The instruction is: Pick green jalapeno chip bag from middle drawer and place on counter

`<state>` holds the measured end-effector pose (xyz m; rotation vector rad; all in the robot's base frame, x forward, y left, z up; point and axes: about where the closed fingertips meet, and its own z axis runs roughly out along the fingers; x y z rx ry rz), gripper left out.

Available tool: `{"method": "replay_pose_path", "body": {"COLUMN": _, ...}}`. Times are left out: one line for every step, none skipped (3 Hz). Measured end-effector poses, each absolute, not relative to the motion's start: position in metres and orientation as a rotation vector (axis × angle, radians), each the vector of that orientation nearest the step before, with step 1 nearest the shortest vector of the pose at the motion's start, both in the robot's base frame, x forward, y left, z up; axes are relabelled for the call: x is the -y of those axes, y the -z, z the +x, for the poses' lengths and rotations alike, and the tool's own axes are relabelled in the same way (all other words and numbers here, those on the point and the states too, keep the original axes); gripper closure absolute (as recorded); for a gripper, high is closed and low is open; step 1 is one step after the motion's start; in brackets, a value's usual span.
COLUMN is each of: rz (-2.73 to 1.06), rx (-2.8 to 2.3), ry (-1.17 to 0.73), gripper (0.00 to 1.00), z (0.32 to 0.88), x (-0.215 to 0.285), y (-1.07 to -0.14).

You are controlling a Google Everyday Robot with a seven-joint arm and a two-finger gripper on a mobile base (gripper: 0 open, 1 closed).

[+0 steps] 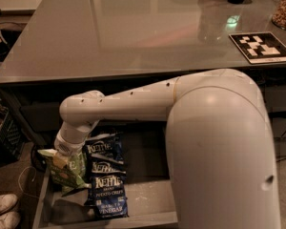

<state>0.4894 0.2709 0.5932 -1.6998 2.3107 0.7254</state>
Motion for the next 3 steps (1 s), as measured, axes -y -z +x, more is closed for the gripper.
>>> {"method": "replay_pose_path", "body": {"rz": -1.696, "rx": -2.303, "ry": -0.718, "gripper": 1.00, "z": 0.490, "x": -0.271, "y": -0.600}}
{"method": "replay_pose_path", "body": {"rz": -1.701, "rx": -2.298, "ry": -0.710, "gripper": 1.00, "z": 0.492, "x": -0.270, "y": -0.614}}
{"method": "replay_pose_path", "body": {"rz": -1.664, "rx": -2.318, "ry": -0.685, "gripper": 1.00, "z": 0.494, "x": -0.264, "y": -0.653}}
